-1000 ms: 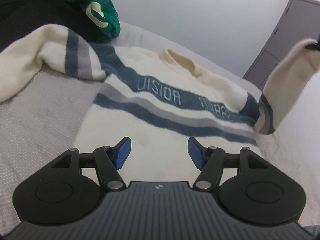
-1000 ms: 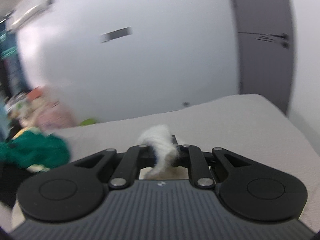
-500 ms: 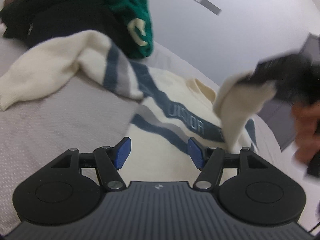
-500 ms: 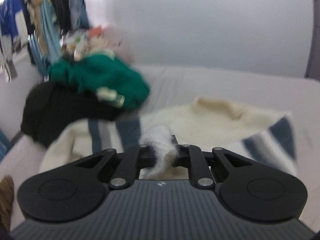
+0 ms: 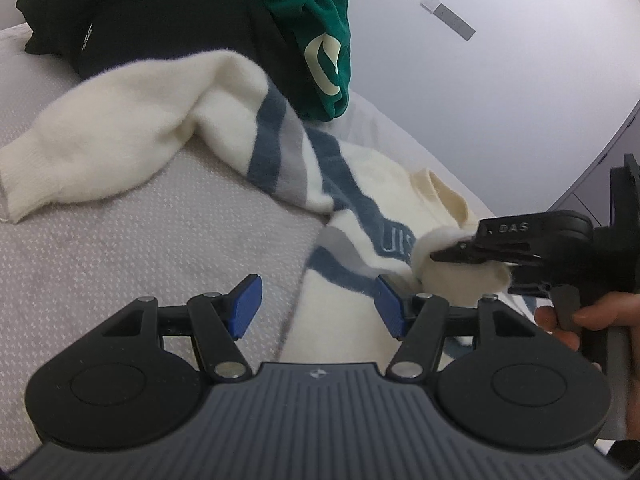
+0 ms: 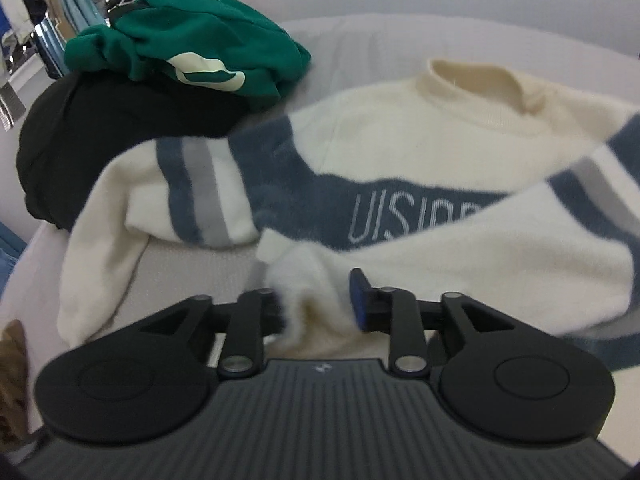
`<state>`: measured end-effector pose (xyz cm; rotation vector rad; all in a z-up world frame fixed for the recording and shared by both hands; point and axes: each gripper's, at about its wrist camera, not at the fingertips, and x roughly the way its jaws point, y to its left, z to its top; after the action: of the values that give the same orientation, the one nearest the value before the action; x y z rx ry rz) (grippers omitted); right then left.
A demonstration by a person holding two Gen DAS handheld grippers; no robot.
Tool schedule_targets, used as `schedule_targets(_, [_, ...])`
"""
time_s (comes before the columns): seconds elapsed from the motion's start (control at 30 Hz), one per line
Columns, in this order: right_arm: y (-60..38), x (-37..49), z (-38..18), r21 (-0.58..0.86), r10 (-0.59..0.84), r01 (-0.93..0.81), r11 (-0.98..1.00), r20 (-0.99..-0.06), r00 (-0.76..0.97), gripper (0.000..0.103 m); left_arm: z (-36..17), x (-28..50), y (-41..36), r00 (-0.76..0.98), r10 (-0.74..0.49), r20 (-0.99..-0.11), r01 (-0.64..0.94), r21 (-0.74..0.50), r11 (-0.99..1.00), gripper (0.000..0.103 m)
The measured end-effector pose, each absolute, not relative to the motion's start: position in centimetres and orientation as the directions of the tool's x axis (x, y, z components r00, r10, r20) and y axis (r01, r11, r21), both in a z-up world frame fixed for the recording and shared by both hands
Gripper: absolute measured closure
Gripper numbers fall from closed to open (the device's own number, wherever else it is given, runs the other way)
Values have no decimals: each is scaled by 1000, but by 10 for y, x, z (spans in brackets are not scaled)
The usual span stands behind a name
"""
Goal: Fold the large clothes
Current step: 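Fold the held sleeve across the sweater body with the right gripper, then open the right gripper and withdraw it from the folded sleeve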
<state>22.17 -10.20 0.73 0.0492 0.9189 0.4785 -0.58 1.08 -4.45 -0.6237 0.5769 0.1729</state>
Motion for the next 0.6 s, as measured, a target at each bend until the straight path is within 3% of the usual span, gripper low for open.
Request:
schedule_targets(0.07, [-108, 225, 5, 276, 439, -370, 887, -754, 488, 57, -43, -7, 11, 833, -14, -553, -318, -500, 805, 36])
schedule_targets(0.1, [-112, 225, 5, 303, 461, -374, 877, -751, 473, 45, -43, -8, 10, 835, -14, -550, -315, -500, 807, 36])
schedule_targets(0.13, [-116, 225, 5, 335, 493, -386, 860, -742, 454, 22, -42, -9, 9, 836, -12, -548, -315, -498, 808, 36])
schedule_targets(0.17, [-121, 223, 7, 366, 524, -398, 842, -729, 440, 13, -41, -9, 8, 837, -9, -547, -315, -495, 810, 36])
schedule_targets(0.37, [-141, 199, 29, 363, 561, -455, 813, -696, 448, 10, -34, -13, 1, 847, -11, -532, -294, -484, 824, 36])
schedule_targets(0.6, [-200, 189, 35, 367, 544, -402, 839, -605, 582, 10, -28, -12, -15, 872, -60, -486, -211, -484, 849, 36])
